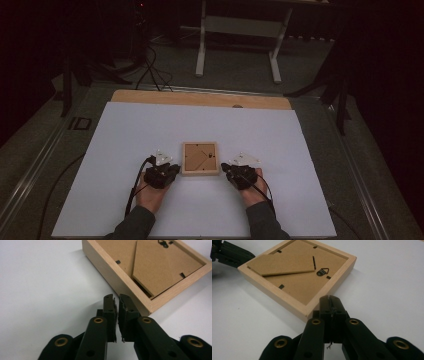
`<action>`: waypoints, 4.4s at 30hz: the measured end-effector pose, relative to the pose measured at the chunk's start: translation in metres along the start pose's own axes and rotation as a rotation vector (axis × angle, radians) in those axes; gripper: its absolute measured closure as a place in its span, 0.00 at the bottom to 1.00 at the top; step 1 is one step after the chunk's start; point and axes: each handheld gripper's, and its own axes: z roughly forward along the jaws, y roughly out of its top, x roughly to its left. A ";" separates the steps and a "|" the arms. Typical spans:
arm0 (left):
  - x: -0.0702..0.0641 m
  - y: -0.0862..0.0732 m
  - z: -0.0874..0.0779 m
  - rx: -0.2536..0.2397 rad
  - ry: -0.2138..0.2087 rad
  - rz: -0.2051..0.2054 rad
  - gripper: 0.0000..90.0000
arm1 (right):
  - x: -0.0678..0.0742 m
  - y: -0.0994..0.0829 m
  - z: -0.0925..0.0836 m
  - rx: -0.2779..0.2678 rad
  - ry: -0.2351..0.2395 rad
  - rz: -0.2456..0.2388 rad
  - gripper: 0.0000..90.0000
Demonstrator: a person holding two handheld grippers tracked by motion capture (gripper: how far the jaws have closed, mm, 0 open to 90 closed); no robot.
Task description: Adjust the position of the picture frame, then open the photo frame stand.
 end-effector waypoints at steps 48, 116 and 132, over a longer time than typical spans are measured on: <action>-0.019 0.041 -0.016 -0.069 -0.118 0.090 0.62 | 0.012 -0.002 -0.004 -0.034 0.058 -0.022 0.99; -0.029 0.051 0.017 0.092 -0.073 0.151 0.55 | 0.012 -0.002 0.000 -0.042 0.072 -0.035 0.99; -0.030 0.057 0.012 0.070 -0.069 0.118 0.50 | 0.012 -0.002 0.000 -0.041 0.072 -0.038 0.99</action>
